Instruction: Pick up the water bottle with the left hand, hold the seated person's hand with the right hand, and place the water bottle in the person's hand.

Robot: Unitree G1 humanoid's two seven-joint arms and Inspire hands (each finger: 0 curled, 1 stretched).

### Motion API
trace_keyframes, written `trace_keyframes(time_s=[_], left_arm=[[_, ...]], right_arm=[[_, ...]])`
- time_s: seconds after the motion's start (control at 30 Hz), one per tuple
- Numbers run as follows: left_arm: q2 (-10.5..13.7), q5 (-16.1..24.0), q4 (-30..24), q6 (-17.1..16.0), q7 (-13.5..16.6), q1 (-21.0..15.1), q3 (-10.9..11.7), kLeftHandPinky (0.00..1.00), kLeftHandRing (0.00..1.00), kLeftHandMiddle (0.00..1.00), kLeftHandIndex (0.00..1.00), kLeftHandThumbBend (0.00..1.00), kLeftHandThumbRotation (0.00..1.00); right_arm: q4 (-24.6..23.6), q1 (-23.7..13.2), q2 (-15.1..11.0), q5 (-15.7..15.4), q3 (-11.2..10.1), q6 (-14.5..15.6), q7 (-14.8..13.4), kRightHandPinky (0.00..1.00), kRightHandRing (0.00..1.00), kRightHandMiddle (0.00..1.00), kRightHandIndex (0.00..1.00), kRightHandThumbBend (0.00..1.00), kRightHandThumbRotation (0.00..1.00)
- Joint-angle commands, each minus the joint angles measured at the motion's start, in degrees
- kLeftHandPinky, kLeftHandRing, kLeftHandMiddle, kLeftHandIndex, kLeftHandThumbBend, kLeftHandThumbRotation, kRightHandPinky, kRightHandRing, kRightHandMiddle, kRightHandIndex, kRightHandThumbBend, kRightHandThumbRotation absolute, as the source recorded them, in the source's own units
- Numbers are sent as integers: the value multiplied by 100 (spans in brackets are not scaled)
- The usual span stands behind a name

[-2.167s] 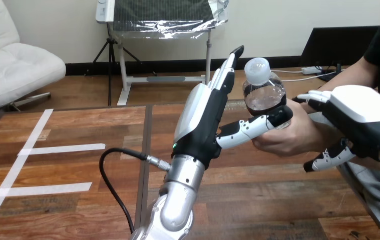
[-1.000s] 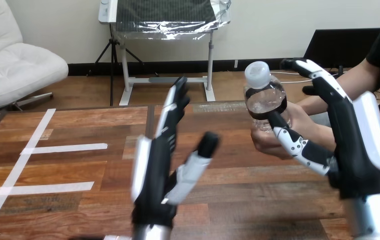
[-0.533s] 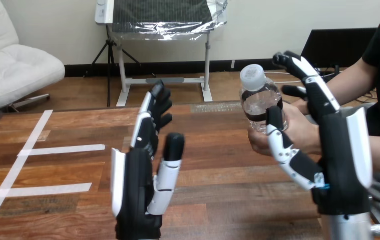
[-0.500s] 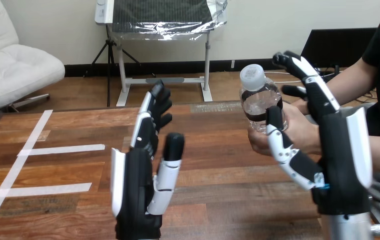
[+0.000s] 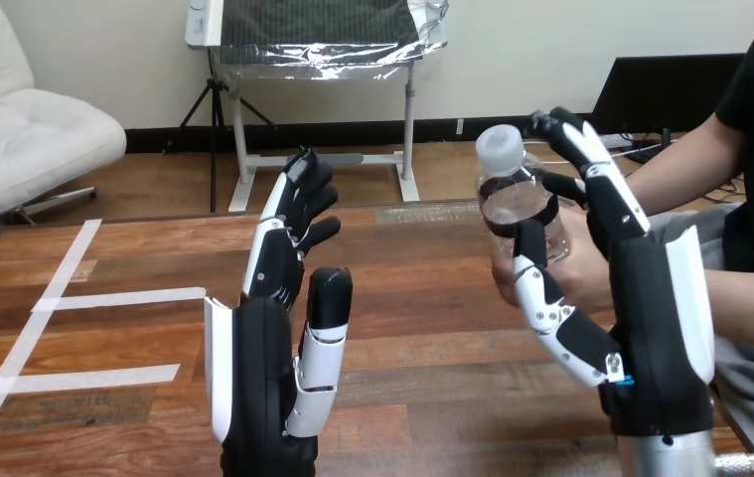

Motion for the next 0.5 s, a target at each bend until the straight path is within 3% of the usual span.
trace_keyframes(time_s=[0.0,0.47], left_arm=[[-262,118,-254,-69,123,882,-66,77,83,87,89,46,100],[-101,60,-263,-77,158,890,-38,77,84,87,89,41,100]], right_arm=[[100,-192,93,167,58,-183,63,86,95,95,86,3,0],[271,-291,109,104,123,-236,110,89,94,94,86,2,0]])
